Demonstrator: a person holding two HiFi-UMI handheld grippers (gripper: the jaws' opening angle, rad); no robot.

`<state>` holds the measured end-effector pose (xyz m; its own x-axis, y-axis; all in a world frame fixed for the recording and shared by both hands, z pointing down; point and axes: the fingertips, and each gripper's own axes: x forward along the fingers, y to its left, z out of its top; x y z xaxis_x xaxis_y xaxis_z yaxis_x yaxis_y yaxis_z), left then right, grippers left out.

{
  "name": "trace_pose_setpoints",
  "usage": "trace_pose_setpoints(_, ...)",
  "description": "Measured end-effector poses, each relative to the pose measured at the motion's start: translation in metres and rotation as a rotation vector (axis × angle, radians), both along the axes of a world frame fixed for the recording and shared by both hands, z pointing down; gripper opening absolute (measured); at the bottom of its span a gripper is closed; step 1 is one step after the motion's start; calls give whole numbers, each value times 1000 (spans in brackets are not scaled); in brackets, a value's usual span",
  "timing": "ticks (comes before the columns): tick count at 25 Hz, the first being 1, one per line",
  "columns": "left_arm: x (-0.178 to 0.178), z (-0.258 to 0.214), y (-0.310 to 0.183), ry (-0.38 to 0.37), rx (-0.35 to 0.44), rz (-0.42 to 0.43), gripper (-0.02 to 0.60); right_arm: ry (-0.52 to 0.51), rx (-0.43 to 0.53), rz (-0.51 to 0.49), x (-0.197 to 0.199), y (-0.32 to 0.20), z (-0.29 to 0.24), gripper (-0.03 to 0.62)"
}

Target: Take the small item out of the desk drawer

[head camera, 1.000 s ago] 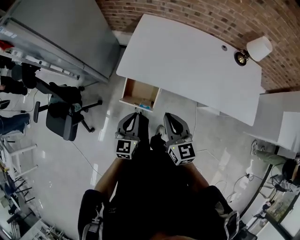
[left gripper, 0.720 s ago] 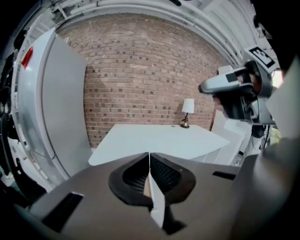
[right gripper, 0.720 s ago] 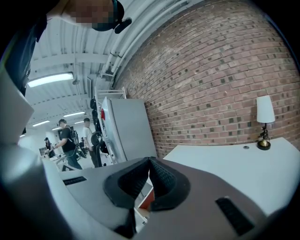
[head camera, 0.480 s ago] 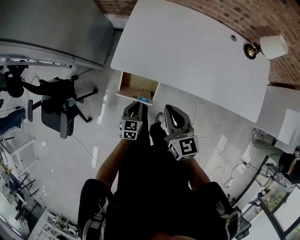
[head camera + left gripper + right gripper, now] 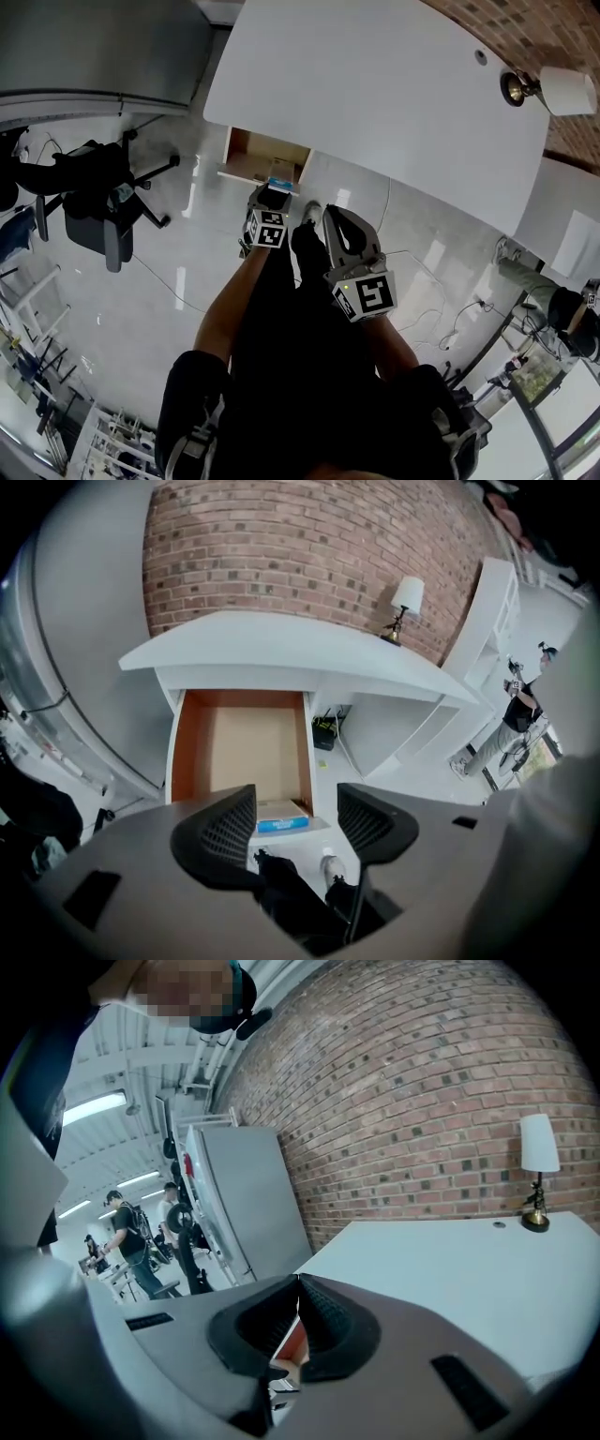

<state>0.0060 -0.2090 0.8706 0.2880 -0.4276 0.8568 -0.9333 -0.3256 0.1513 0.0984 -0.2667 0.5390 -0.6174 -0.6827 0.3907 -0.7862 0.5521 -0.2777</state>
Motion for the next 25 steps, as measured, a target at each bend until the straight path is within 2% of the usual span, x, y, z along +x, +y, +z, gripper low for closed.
trace_pose_setpoints(4, 4, 45, 7, -19, -102, -8, 288, 10, -30, 20, 3, -6, 18, 26)
trace_pose_setpoints(6, 2, 62, 8, -24, -127, -14, 295, 15, -41, 28, 4, -9, 25, 26)
trace_pose_setpoints(18, 0, 136, 2, -42, -203, -52, 371, 37, -125, 64, 18, -18, 71, 26)
trace_pose_setpoints(25, 5, 156, 0, -74, -216, -6, 408, 48, -157, 84, 23, -21, 86, 26)
